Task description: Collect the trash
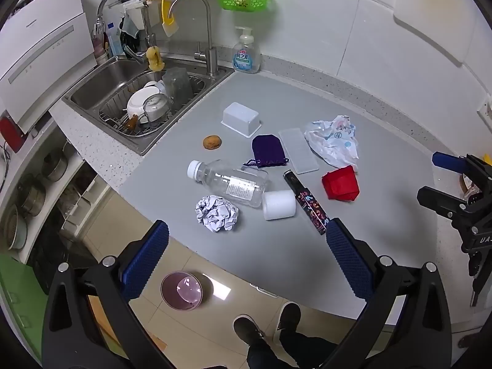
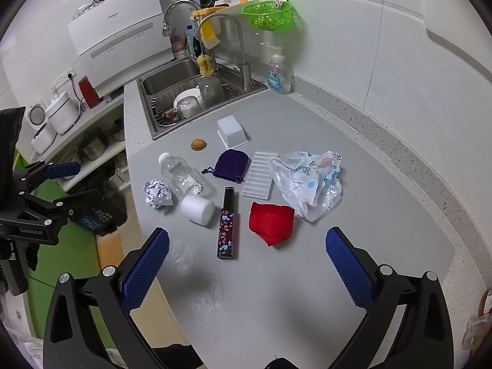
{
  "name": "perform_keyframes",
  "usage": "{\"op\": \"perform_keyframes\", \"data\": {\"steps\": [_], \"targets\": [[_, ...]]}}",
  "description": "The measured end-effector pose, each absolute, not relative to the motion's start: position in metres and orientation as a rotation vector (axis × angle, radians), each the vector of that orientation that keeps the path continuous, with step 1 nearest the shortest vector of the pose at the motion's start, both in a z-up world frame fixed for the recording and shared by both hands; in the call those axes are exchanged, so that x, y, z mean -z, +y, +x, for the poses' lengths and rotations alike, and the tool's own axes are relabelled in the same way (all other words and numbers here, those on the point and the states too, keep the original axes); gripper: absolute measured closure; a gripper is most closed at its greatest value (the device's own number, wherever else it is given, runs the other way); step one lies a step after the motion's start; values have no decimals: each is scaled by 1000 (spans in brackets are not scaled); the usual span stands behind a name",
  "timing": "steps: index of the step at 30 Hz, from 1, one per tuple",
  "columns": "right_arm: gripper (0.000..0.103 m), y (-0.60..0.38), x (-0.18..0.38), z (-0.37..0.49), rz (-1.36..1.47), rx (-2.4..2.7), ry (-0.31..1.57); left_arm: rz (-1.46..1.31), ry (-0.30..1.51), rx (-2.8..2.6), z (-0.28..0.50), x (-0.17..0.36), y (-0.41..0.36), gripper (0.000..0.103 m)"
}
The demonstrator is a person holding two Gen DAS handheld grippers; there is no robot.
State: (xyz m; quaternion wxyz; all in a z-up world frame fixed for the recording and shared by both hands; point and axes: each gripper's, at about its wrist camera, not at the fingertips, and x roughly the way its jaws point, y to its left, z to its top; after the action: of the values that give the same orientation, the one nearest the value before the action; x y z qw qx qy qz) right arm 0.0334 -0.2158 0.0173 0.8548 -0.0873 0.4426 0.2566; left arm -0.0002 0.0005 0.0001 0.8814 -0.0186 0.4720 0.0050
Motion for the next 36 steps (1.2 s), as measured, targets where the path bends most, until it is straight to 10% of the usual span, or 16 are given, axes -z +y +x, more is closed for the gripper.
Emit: {"op": "perform_keyframes", "data": {"steps": [36], "targets": [[5,-212,-19,35,-193,-544,928,-41,991,-9,-2,3,-1,3]]}}
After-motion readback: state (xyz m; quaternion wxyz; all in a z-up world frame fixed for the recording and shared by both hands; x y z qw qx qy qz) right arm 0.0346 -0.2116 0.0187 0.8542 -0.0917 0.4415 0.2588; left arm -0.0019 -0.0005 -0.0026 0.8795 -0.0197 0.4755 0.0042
